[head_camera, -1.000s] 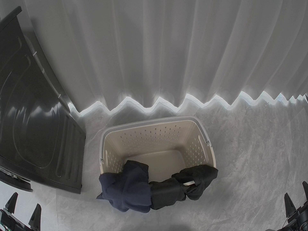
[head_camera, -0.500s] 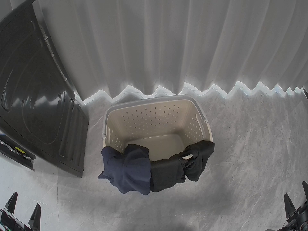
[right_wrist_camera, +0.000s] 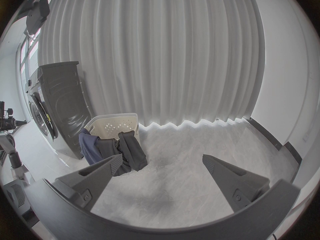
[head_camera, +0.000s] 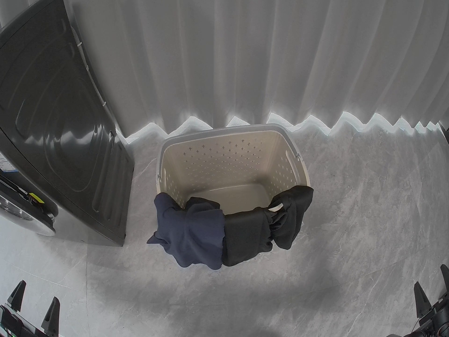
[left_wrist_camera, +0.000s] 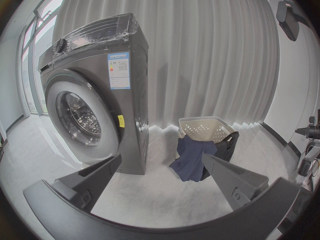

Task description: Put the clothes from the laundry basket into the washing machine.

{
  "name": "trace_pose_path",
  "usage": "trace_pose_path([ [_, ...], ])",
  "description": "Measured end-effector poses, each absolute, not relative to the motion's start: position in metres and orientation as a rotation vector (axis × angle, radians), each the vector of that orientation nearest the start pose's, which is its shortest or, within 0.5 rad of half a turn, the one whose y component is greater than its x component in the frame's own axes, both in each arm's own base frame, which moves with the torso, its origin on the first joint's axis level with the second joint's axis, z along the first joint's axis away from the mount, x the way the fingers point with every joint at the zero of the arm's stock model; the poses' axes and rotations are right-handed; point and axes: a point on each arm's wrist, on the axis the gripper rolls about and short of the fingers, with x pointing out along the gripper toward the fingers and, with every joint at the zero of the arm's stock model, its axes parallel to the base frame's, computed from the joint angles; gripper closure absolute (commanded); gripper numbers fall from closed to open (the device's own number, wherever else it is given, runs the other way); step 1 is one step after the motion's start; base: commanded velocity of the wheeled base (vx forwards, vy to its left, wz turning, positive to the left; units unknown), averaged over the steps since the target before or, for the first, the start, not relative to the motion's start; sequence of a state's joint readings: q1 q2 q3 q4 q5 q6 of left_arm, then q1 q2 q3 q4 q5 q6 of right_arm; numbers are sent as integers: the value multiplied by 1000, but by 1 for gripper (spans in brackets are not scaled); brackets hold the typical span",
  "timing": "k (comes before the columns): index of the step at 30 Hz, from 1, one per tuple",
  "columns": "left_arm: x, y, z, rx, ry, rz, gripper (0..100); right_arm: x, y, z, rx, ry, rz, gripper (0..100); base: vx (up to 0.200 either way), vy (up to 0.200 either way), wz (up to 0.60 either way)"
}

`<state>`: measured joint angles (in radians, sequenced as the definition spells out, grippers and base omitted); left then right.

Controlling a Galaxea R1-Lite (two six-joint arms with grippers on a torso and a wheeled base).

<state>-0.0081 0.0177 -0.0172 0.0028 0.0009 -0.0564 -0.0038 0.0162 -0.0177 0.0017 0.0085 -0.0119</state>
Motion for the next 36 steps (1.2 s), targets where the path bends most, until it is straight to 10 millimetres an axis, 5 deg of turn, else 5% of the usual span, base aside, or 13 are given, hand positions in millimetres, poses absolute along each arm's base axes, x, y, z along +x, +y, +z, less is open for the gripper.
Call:
trace_pose_path([
  [36, -23, 0, 81, -58, 3, -7, 0, -23, 0, 81, -12, 0, 4, 0, 0, 200, 0],
])
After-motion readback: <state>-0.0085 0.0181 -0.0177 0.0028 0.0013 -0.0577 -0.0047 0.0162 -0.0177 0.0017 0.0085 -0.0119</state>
